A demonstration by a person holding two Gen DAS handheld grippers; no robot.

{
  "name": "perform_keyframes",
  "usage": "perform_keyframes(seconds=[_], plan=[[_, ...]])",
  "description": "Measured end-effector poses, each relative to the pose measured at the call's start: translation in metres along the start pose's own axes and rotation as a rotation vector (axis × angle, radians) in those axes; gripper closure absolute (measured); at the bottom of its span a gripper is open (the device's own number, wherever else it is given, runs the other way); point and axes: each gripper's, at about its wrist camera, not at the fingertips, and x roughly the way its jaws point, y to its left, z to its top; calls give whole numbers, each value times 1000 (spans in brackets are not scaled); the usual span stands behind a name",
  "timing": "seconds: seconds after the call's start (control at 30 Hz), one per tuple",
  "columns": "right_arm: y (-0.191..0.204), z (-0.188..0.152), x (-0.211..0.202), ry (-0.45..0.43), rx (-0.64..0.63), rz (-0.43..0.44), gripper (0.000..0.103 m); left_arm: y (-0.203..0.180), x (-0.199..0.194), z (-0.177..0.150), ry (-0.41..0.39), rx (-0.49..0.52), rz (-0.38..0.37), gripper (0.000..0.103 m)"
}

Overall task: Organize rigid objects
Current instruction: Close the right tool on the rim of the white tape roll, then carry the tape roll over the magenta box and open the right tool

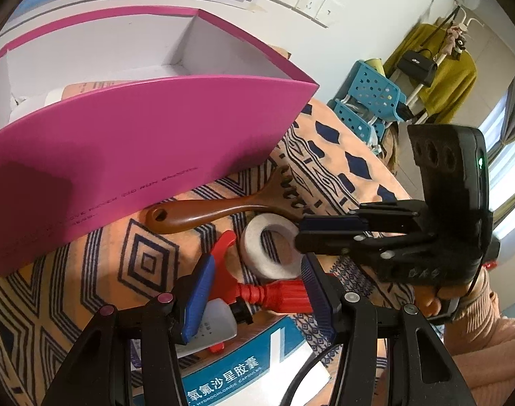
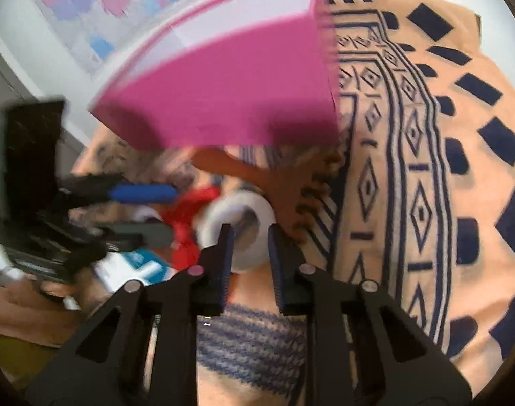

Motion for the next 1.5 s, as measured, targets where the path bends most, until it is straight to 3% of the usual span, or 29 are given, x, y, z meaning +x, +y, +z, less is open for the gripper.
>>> perform_keyframes(seconds=[0.13, 0.33, 0.43, 0.7, 1.0, 1.27, 1.5], plan=[[-4, 1, 7, 17, 57, -43, 76, -1, 1, 0, 4, 4, 0, 49], [1, 4, 11, 2, 3, -72, 76, -2, 1, -1, 5, 5, -2, 49], [11, 5, 16, -1, -57, -130, 84, -3, 2, -1, 11, 5, 2, 49], [7, 5, -15, -97, -16, -89, 86, -12, 3, 0, 12, 24, -8, 50], [40, 25, -56, -211, -106, -79, 86, -37, -33, 19, -111, 78, -37, 66], [56, 66, -78, -311, -192, -91, 86, -41, -65, 54, -226, 111, 15, 67], [52, 110, -72, -341, -215, -91, 86, -26, -70, 93, -271, 90, 60, 67]])
